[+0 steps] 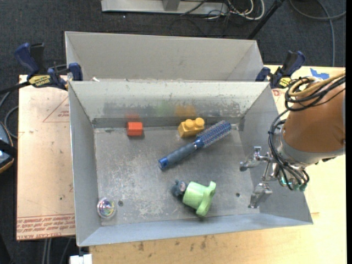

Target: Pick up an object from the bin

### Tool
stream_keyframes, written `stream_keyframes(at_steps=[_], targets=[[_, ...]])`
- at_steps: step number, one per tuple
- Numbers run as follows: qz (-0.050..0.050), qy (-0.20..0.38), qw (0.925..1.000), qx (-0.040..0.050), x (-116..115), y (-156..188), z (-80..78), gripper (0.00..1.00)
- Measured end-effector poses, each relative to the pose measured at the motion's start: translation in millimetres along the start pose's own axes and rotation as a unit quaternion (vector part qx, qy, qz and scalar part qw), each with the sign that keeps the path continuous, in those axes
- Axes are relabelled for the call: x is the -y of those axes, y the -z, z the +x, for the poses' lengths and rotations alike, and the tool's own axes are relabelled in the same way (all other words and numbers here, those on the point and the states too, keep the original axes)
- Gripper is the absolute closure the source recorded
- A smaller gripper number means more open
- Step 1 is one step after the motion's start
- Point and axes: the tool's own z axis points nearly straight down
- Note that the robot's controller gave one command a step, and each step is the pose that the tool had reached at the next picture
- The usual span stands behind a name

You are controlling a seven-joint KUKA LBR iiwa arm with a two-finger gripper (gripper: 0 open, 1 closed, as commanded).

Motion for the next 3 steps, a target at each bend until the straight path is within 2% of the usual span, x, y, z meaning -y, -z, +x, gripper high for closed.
stream_keyframes(at_steps=[1, 2, 3], targets=[[-0.002, 0.015, 0.9999, 0.0042, -92.6, -27.5, -34.8, 0.0], [0.0, 0.134, 0.991, 0.0019, -126.7, -80.1, -32.9, 0.0], [0.001, 0.154, 0.988, 0.0048, -169.7, -85.2, -13.6, 0.0]])
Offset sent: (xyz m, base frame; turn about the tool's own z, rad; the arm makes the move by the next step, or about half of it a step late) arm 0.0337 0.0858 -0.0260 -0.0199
